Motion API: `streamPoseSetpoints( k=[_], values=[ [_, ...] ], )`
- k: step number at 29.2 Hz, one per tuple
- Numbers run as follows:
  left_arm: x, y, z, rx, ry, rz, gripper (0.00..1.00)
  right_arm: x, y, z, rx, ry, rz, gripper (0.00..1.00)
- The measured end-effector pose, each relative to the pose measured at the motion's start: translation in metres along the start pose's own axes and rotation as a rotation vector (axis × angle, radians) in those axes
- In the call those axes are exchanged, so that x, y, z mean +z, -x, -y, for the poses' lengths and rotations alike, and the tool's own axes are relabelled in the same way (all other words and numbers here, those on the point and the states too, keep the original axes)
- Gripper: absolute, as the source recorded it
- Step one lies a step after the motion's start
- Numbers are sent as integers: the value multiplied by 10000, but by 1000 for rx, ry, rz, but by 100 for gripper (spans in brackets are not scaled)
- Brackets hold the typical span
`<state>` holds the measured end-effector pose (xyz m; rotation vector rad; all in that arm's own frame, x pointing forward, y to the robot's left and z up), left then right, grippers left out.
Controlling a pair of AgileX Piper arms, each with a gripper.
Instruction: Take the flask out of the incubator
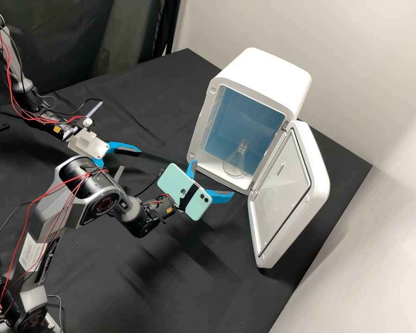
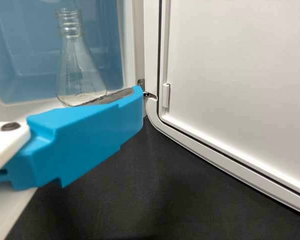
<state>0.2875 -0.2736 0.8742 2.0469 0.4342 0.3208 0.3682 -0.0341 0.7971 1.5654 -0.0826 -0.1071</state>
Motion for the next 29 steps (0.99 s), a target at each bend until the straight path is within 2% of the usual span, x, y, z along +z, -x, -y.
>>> streamPoseSetpoints(
  k=[9,17,22,29],
  values=[
    [-75,13,-14,6,6,-22,100,1,9,12,-3,0,1,100],
    [-237,45,-38,12,19,-70,100,-10,23,47,-14,1,-1,100],
    [-345,86,-102,34,25,-103,100,-7,27,50,-15,1,1,100],
    [-443,142,-238,78,20,-131,100,-5,31,52,-15,1,1,100]
  ],
)
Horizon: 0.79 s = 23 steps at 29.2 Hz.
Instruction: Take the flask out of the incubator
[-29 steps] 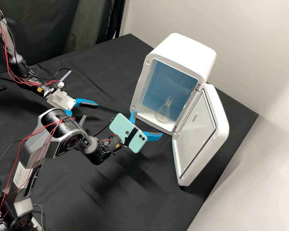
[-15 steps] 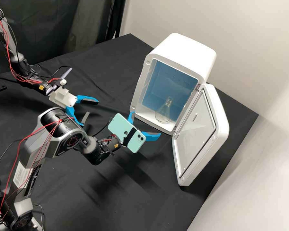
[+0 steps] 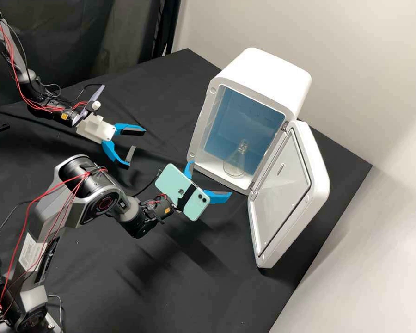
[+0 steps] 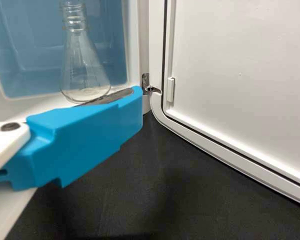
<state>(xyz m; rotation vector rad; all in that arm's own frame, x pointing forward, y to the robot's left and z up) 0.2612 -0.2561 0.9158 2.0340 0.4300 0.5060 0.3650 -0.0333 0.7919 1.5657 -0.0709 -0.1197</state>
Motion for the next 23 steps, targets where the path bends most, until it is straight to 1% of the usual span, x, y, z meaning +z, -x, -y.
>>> streamPoseSetpoints(
  k=[3,6,9,15,20,22,23],
  values=[
    [-22,26,-71,23,-2,-8,100,-2,13,19,-4,-1,0,100],
    [-12,38,-109,35,-5,-6,100,-10,17,33,-8,0,-2,100],
    [-1,49,-139,43,-12,1,100,-15,18,28,-7,0,-3,100],
    [23,73,-213,68,-17,7,100,-15,18,28,-7,0,-3,100],
    [105,82,-241,76,-25,31,100,-15,18,28,-7,0,-3,100],
    [142,90,-249,76,-36,49,100,-15,18,28,-7,0,-3,100],
    [165,93,-247,74,-38,59,100,-15,18,28,-7,0,-3,100]
  ],
)
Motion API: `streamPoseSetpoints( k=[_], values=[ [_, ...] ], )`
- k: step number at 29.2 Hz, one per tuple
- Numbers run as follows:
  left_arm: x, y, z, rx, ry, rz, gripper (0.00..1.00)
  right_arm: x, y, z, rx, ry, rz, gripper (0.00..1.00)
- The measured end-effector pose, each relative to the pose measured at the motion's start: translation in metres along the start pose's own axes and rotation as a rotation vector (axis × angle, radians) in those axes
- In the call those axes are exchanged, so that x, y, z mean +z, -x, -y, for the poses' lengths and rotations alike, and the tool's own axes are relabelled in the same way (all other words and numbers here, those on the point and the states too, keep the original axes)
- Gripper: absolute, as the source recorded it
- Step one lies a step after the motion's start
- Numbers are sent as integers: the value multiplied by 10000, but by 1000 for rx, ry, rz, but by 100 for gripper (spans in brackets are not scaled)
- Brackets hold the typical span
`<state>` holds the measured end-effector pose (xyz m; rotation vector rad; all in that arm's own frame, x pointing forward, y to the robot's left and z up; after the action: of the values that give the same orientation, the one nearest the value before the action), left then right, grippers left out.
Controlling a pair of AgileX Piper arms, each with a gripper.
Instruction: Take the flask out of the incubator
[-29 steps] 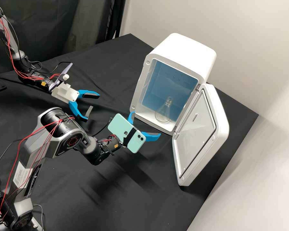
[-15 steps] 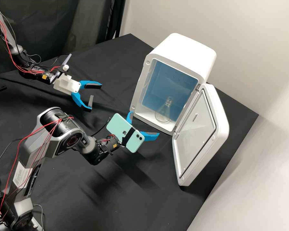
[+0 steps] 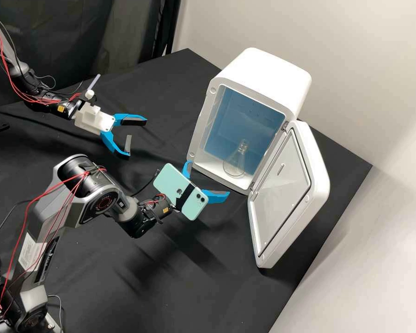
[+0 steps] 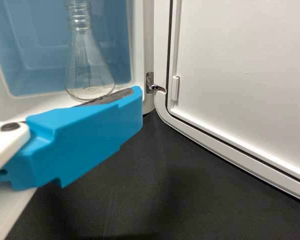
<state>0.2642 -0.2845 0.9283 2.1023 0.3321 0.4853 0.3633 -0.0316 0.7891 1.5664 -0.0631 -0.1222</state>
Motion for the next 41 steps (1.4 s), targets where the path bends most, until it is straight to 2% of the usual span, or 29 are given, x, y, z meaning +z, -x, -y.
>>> streamPoseSetpoints(
  k=[2,5,11,25,31,38,41],
  values=[
    [23,8,14,-6,1,10,100,0,0,0,0,0,0,100],
    [44,9,8,-7,-9,24,100,0,0,0,0,0,0,100],
    [82,26,17,-11,4,36,100,0,0,0,0,0,0,100],
    [95,30,28,-15,5,40,100,0,0,0,0,5,0,100],
    [95,30,28,-15,5,40,100,-34,-39,-34,14,32,-14,100],
    [95,30,28,-15,5,40,100,-25,-88,-110,40,37,-16,100],
    [95,30,28,-15,15,40,100,-27,-105,-134,49,36,-19,100]
  ],
)
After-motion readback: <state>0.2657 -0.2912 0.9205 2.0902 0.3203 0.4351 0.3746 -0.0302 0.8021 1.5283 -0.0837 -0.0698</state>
